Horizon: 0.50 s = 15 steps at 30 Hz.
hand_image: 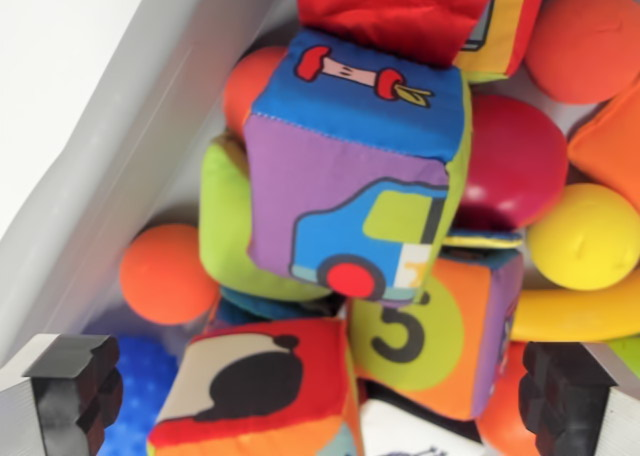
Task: Pick an object from the bin
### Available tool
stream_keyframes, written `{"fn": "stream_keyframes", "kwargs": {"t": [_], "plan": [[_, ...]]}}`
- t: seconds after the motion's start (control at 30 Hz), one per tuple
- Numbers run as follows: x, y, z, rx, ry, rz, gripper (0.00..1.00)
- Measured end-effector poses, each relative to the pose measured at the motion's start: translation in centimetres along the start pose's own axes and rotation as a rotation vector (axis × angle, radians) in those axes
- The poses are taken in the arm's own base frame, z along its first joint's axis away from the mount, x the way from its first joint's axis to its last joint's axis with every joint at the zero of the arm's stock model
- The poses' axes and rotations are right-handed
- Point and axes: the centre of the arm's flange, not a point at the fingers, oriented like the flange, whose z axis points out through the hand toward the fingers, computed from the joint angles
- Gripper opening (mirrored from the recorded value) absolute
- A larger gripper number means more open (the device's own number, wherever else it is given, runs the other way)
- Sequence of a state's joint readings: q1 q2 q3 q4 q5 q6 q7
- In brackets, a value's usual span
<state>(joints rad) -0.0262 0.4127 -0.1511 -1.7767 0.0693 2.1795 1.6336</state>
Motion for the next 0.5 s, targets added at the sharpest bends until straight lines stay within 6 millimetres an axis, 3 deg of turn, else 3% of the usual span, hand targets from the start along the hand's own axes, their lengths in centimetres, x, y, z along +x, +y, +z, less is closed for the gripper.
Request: {"fn": "stream_keyframes", "kwargs": {"t": [0.5], "plan": [[-0.1, 0.0, 6.2, -0.002, 0.002, 0.008, 1.0]]}}
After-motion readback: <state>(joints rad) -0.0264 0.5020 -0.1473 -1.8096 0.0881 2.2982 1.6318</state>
